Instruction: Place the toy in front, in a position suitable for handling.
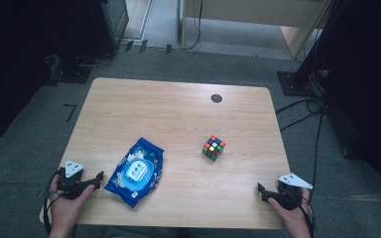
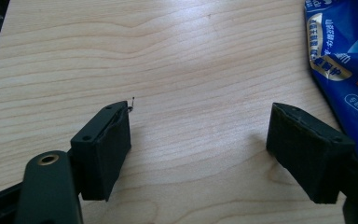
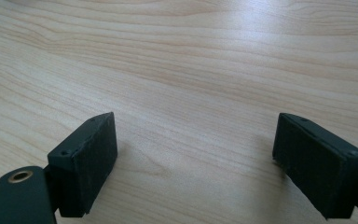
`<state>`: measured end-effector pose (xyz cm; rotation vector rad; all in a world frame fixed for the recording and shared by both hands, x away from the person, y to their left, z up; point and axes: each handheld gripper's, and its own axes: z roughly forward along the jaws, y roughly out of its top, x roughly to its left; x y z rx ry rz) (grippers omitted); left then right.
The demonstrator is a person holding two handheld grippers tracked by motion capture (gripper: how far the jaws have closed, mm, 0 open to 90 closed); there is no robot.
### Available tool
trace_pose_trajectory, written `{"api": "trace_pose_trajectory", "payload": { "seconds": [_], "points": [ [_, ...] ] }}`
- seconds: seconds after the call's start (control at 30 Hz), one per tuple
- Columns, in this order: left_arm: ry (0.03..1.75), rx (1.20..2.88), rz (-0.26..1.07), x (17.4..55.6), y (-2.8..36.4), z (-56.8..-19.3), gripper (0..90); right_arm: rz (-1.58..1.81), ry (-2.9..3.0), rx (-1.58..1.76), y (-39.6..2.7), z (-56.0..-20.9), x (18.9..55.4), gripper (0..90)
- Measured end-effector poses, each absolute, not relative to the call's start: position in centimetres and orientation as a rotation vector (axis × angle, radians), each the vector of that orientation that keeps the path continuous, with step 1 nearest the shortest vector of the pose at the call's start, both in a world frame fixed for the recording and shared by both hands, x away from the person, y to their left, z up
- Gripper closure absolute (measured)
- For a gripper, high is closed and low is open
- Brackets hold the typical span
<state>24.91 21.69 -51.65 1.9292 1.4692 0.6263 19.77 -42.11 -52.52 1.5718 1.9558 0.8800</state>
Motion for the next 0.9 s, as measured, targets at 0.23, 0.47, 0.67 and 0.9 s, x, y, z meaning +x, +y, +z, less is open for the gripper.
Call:
{"api": "trace_pose_trajectory", "payload": {
  "seconds": [0.23, 0.47, 0.67, 0.9],
  "points": [
    [1.307, 1.881, 0.549, 23.8, 22.0, -50.6, 26.9, 0.871, 1.905, 1.577, -41.7, -52.3, 19.3, 23.4],
    [1.178, 1.864, 0.448, 23.0, 21.2, -49.6, 34.2, 0.941, 1.933, 1.538, -39.1, -51.3, 19.3, 26.1],
    [1.111, 1.902, 0.377, 22.6, 19.7, -49.5, 36.6, 0.999, 1.950, 1.499, -36.3, -50.1, 19.2, 27.5],
    [1.075, 1.948, 0.317, 22.7, 17.2, -50.0, 35.3, 1.017, 1.994, 1.458, -34.0, -49.9, 19.1, 27.6]
  ]
}}
